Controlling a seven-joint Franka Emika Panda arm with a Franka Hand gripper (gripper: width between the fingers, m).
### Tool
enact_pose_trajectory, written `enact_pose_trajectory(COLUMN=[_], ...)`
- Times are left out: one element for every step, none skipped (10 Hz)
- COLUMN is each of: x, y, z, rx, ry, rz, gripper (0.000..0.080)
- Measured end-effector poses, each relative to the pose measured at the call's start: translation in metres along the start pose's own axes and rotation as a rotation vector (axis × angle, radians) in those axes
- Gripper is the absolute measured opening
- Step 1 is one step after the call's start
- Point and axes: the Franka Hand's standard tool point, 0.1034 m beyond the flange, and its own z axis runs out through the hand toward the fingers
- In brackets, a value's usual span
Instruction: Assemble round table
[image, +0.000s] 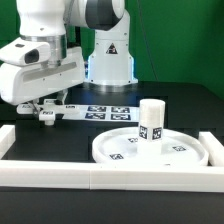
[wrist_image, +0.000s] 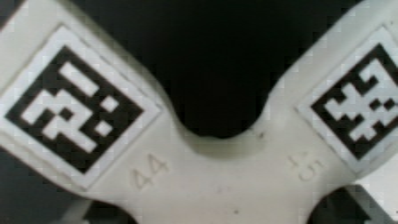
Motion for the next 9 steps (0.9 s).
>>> enact_pose_trajectory(x=[0.002,0.005,0.011,0.022,0.040,0.054,0.072,0.092,0.110], y=[-0.001,-0.002,-0.008,-0.014,-0.019,-0.025,-0.032,-0.034,-0.031], z=[-0.002,-0.007,-0.016,-0.031,-0.047,-0.059,-0.076,-0.095,-0.107], rx=[0.002,0.011,0.042,0.067,0.062,0.066,0.080,0.084,0.084], ry=[0.001,0.002,0.000,0.000,0.009,0.010,0.006,0.011,0.016], rz=[0.004,0.022,0.071,0.117,0.158,0.201,0.263,0.311,0.348], gripper=[0.0445,0.0445,0.0445,0.0445,0.0446,0.0446,0.0446,0.0446,0.0446])
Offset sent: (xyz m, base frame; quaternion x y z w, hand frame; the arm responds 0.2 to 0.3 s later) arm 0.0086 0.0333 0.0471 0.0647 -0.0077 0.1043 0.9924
